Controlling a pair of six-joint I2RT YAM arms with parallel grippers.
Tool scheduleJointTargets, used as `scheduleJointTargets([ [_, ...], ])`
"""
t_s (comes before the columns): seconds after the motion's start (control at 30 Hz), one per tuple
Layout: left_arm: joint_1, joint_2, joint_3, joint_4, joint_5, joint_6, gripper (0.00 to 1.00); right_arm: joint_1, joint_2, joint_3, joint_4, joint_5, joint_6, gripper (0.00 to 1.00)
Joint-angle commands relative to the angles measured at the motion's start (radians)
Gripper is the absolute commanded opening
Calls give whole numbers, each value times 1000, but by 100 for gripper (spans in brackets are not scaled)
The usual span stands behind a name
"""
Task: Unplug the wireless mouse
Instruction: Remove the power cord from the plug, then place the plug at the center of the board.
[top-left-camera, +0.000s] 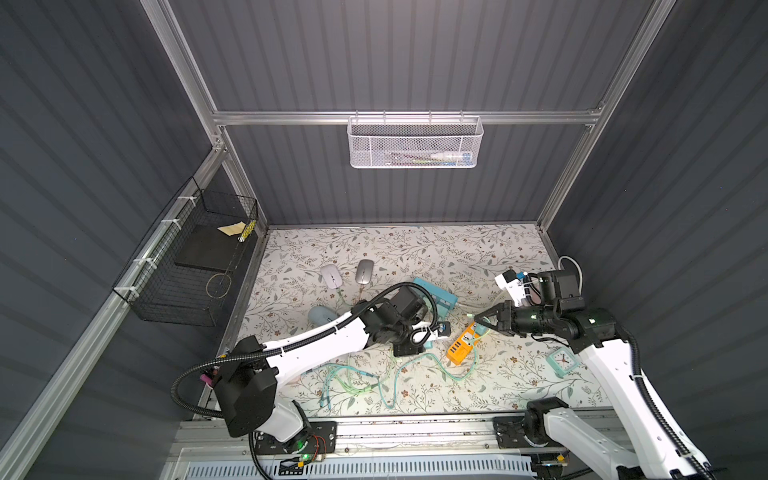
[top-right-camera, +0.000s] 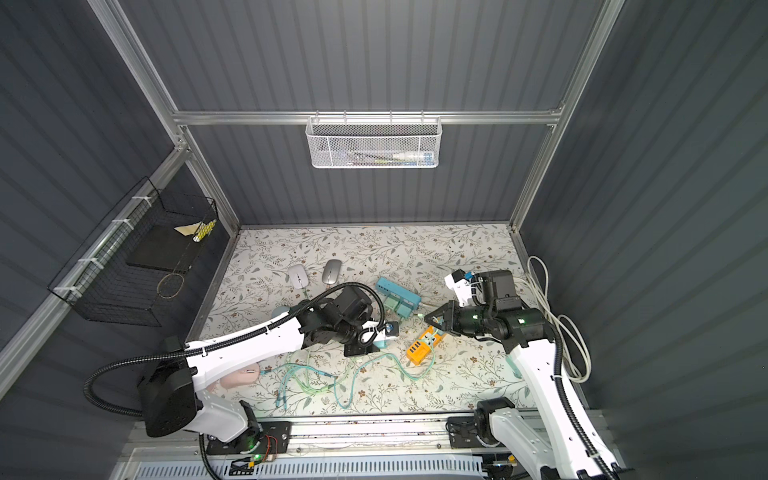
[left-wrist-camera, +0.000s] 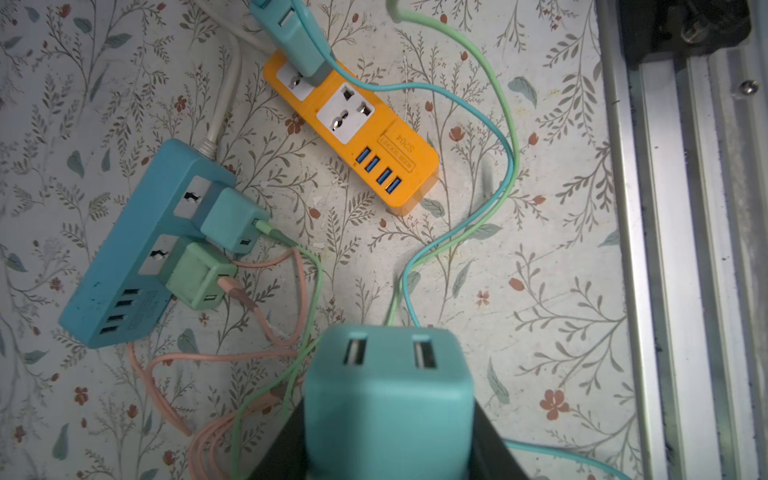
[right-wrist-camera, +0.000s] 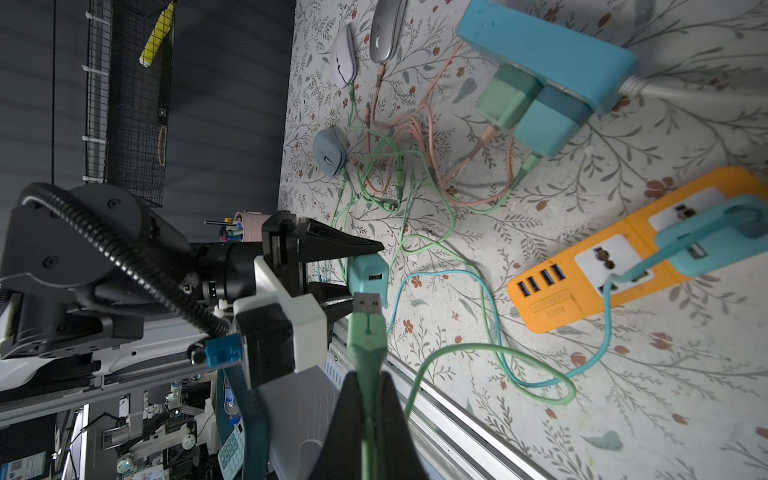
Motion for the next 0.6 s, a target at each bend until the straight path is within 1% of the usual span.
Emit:
scheduleJointTargets([
  [0.0, 65, 101, 123, -97, 104, -63, 0, -5, 0, -30, 26, 1, -6, 0],
  [0.07, 66, 174, 174, -144, 148, -55, 0, -5, -3, -49, 53, 4, 0, 0],
  [0.1, 66, 201, 184, -144, 196, -61, 0, -5, -4, -57, 63, 11, 1, 0],
  [0.13, 66, 226, 188, -121, 205, -82, 0, -5, -6, -65, 68, 22, 3, 0],
  [0.2, 66, 275, 209, -82, 202, -126, 0, -5, -12, -82, 83, 31, 8, 0],
  [0.27, 66, 332, 253, -79, 205, -165, 0, -5, -23, -104, 105, 29, 15, 0],
  [0.33, 57, 389, 335, -83, 198, -188, 0, -5, -39, -126, 121, 32, 17, 0],
  [0.47, 11, 496, 442, -129, 162, -177, 0, -10, -72, -145, 97, 66, -7, 0],
  [0.57, 2, 566, 500, -159, 162, -189, 8, -20, -108, -155, 81, 85, -18, 0],
])
